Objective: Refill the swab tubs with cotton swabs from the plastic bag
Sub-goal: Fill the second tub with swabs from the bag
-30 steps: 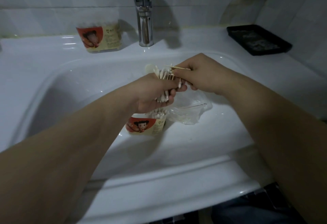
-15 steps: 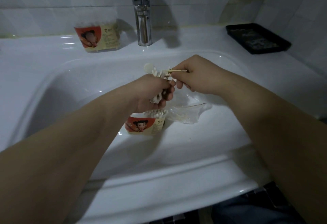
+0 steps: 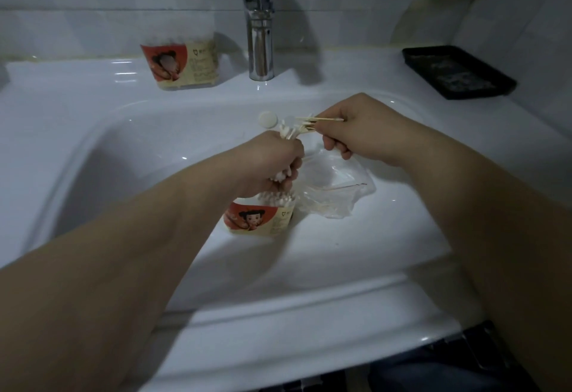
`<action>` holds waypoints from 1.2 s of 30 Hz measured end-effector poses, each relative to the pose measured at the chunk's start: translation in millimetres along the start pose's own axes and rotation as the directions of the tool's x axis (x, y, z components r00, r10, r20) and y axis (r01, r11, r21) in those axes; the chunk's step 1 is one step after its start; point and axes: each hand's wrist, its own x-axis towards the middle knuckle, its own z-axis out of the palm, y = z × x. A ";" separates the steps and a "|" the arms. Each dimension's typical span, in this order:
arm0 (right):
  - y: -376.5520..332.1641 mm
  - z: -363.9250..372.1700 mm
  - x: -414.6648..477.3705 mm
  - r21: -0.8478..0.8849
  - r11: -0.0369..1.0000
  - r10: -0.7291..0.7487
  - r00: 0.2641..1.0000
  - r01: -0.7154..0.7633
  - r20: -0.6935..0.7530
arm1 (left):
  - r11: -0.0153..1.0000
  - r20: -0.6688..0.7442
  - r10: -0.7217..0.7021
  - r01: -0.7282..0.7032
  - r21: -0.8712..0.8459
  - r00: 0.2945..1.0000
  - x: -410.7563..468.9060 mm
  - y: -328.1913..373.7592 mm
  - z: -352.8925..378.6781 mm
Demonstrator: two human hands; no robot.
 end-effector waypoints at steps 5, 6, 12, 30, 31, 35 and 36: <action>-6.2 1.9 -6.0 -0.056 0.998 -0.035 0.996 0.039 0.078 | 0.997 -0.008 0.049 -0.049 0.066 0.999 -0.3 -2.4 -0.2; -7.3 2.4 -6.7 -0.054 0.998 -0.037 0.995 0.042 0.089 | 0.993 -0.015 0.067 -0.065 0.098 0.998 0.3 -2.9 0.1; -5.7 1.5 -3.5 0.028 1.000 0.003 0.999 -0.005 0.048 | 0.984 -0.019 0.113 -0.109 0.144 0.993 -1.2 -0.8 3.2; -7.5 -0.2 -2.0 0.198 0.976 0.087 0.995 -0.094 0.044 | 1.000 -0.073 0.007 -0.008 -0.020 0.997 -1.0 3.6 5.4; -7.4 -0.5 -2.1 0.201 0.975 0.090 0.995 -0.097 0.045 | 1.000 -0.083 0.010 -0.011 -0.015 0.996 -0.7 3.4 6.0; -6.6 -5.0 -2.7 0.213 0.970 0.117 0.993 -0.120 0.026 | 1.000 -0.151 0.016 -0.019 -0.019 0.988 0.2 0.0 0.6; -6.0 -6.4 -2.6 0.225 0.967 0.123 0.992 -0.122 0.010 | 0.999 -0.176 0.012 -0.018 -0.035 0.984 1.0 -1.2 -2.8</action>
